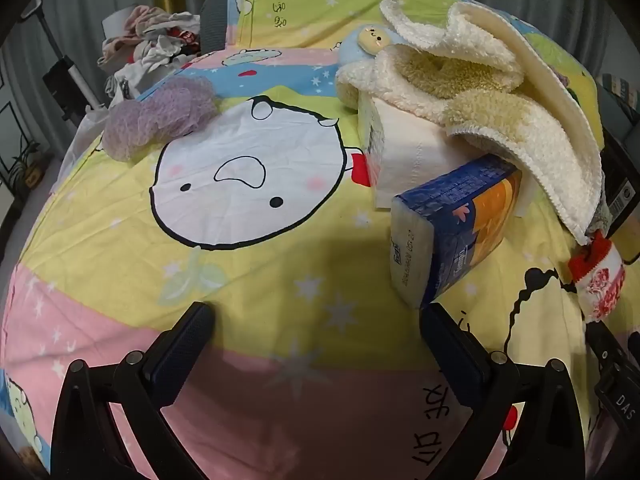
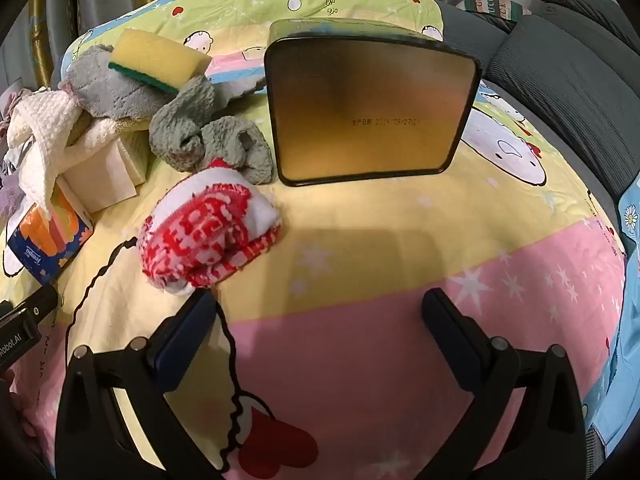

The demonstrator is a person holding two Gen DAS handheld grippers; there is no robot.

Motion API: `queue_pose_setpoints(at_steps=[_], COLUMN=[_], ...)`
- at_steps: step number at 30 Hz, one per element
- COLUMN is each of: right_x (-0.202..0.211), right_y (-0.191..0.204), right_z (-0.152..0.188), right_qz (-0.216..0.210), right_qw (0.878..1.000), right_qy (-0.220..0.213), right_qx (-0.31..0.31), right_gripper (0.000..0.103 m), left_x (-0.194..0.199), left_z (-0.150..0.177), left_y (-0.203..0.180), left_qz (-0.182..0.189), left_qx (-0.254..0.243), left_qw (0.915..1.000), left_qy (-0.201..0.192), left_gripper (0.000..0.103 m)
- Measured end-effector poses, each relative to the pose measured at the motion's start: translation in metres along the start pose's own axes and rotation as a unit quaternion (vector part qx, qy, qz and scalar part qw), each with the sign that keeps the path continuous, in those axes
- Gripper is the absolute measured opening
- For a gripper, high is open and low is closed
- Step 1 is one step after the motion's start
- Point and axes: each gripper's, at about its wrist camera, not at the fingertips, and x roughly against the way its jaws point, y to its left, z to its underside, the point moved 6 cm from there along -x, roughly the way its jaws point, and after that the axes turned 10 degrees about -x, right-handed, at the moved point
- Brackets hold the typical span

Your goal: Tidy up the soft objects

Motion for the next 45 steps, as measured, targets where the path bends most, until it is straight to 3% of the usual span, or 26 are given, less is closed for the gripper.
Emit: queue_pose_setpoints(at_steps=[31, 35, 40, 45], right_x=[0.001, 0.001, 0.001, 0.000], right_y=[0.000, 0.000, 0.000, -0.002], right_z=[0.000, 0.000, -0.001, -0.001], right_qz=[0.000, -0.001, 0.004, 0.001], right_qw=[1.000, 1.000, 1.000, 1.000], right_qy=[0.000, 0.000, -0.001, 0.000], right_qx=[0.000, 0.000, 0.004, 0.001], right_gripper=[0.102, 0.102, 0.102, 0.102], left_x=[0.000, -0.002, -0.001, 0.023], left_z=[0.001, -0.001, -0.005, -0.002], left_y=[0.001, 0.001, 0.006, 0.018], left_qz=[0.008, 0.011, 0.045, 0.086], left_qx=[0.005, -0.001, -0.003, 0.042], left_qw=[1.0000, 0.9999, 0.9973, 0.9943], left_qy=[-0.001, 0.012, 0.059, 0.046], left_gripper=[0.103, 0.103, 0.103, 0.103])
